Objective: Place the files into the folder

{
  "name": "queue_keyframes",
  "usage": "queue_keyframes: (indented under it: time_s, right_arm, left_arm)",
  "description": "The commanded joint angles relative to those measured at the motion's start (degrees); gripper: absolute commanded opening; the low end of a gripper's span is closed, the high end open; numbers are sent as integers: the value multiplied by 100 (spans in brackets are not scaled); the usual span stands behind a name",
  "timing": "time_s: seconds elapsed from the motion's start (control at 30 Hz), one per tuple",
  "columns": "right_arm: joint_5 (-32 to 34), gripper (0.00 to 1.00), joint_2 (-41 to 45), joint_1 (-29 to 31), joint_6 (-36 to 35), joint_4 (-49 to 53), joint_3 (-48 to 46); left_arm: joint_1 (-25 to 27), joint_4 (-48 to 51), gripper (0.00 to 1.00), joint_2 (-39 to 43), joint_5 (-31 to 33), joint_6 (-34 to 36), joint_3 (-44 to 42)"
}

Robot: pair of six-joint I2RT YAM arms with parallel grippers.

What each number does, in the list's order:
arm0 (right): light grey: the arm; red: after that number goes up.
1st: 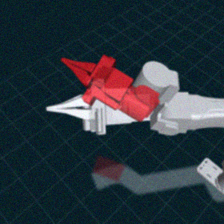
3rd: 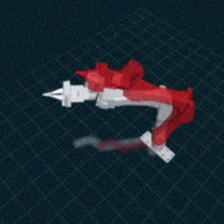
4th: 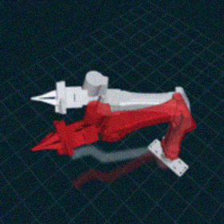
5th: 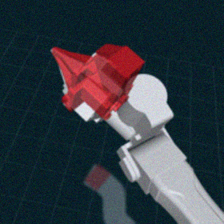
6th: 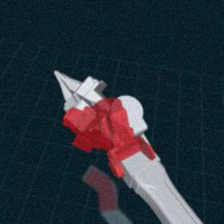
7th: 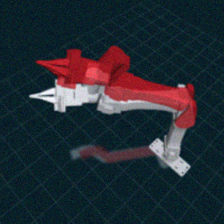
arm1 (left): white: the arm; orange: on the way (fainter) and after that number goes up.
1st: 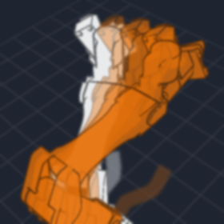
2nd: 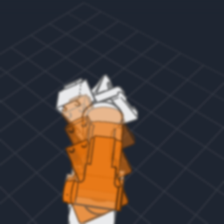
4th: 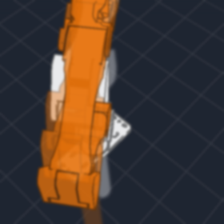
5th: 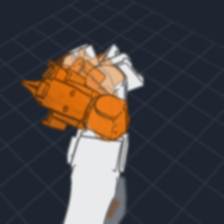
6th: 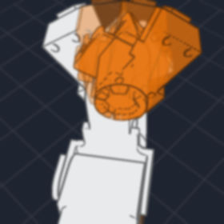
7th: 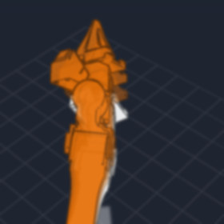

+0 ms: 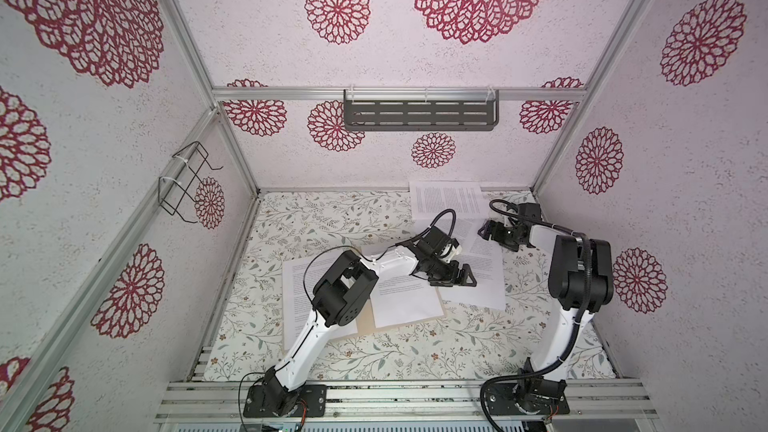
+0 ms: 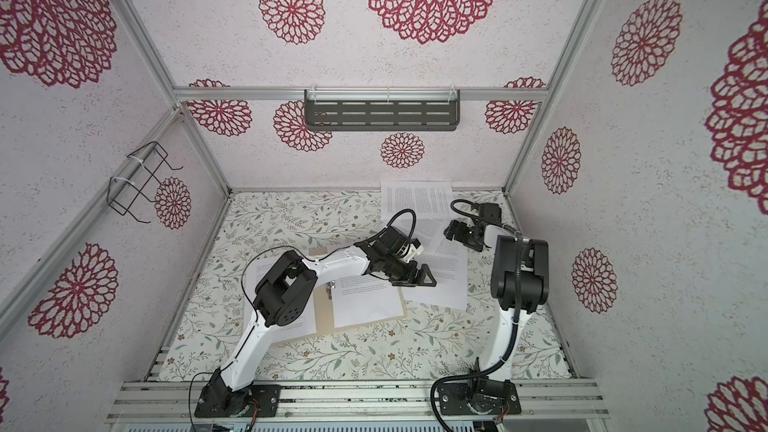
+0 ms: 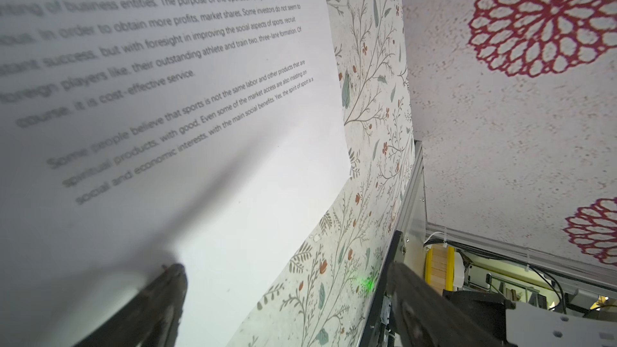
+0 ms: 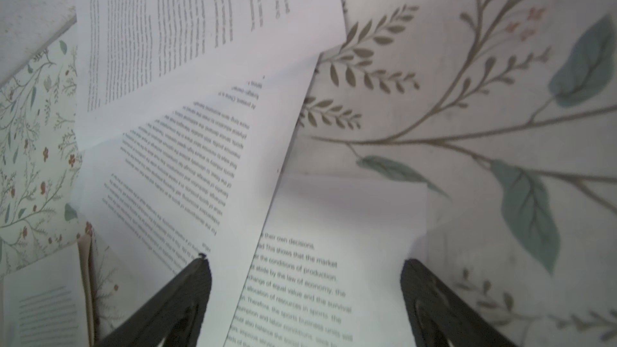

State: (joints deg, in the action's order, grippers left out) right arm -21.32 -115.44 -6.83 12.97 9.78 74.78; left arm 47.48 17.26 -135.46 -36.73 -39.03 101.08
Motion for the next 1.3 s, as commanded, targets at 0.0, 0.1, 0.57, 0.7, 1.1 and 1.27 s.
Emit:
queue_keyframes:
  time_s: [0.0,0.1,0.57,0.7,1.1,1.27]
  right_arm:
    - [-177,92,262,26,85,648,-556]
    - [-217,92,578,15,162,529,-906]
    - [938,94,-630,71,-181,1096,999]
    - [938,94,-926,186,-402,1360,1357]
    - [971,92,-835,573,-659,2219,1167]
    - [630,94,-83,497,-452,1888,379]
  left_arm:
    - [-107,499,98,-359,202,51,-210]
    - [-117,461,98,-369,184,51,-234]
    - [-152,309,98,-205,195,9,-536]
    - [-165,286,98,-218,177,-16,-547]
    - [-200,214,97,-290,71,-15,-525]
    - [-213,165,98,-351,25,-35,-494]
